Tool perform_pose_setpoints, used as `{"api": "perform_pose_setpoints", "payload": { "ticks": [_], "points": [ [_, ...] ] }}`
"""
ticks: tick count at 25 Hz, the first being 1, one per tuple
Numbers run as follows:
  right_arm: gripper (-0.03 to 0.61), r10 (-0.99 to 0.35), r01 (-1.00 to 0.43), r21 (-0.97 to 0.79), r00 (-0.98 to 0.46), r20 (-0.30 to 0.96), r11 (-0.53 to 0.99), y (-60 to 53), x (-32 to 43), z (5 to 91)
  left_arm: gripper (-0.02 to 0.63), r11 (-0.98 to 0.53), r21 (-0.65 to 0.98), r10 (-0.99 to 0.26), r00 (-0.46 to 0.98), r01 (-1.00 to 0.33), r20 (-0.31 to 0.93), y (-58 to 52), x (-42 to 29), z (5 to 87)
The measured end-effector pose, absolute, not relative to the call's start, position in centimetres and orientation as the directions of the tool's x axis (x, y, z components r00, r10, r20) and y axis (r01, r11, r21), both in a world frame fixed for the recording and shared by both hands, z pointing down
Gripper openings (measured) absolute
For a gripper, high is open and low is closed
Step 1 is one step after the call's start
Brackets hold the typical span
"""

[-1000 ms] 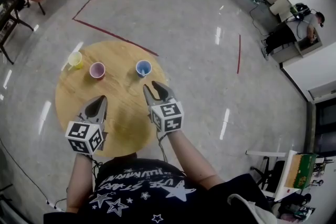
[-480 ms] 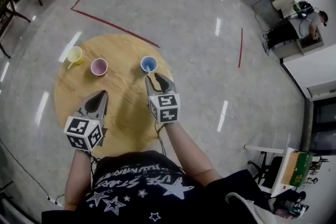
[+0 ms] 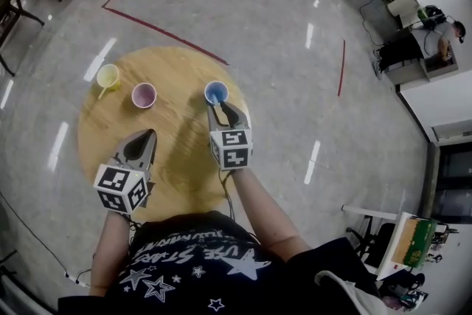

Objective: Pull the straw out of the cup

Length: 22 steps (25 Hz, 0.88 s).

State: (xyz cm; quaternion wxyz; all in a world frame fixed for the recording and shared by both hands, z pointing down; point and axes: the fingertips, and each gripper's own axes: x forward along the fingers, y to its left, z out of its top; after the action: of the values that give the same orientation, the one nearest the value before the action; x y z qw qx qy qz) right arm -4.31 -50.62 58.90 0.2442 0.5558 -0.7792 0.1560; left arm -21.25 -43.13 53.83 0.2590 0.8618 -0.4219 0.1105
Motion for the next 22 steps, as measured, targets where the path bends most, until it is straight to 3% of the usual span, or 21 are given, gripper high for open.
{"api": "perform_pose_setpoints", "payload": {
  "ticks": [9,10,12,22],
  "points": [
    [0.112,-0.789,-0.948,0.061,-0.222,0.572,0.311,-51.1,-4.1,59.8,0.005,-0.505,0.367,-0.666,0.623,-0.781,0.411,-43.8,-21.7,54.4],
    [0.069,-0.791,-0.95,0.069,-0.211,0.574,0.303,-51.1,-4.1,59.8,0.005,-0.505,0.368,-0.665,0.623,-0.781,0.411,-43.8,-21.8,54.4],
    [0.048,-0.792,-0.953,0.082,-0.192,0.58,0.291,-51.1,-3.9,59.8,0.005,-0.504,0.369,-0.665,0.623,-0.781,0.411,-43.9,-21.9,54.5],
    [0.04,-0.805,-0.957,0.104,-0.167,0.569,0.271,-51.0,-3.1,58.8,0.005,-0.491,0.366,-0.678,0.61,-0.791,0.41,-43.7,-22.0,54.4]
  ]
}}
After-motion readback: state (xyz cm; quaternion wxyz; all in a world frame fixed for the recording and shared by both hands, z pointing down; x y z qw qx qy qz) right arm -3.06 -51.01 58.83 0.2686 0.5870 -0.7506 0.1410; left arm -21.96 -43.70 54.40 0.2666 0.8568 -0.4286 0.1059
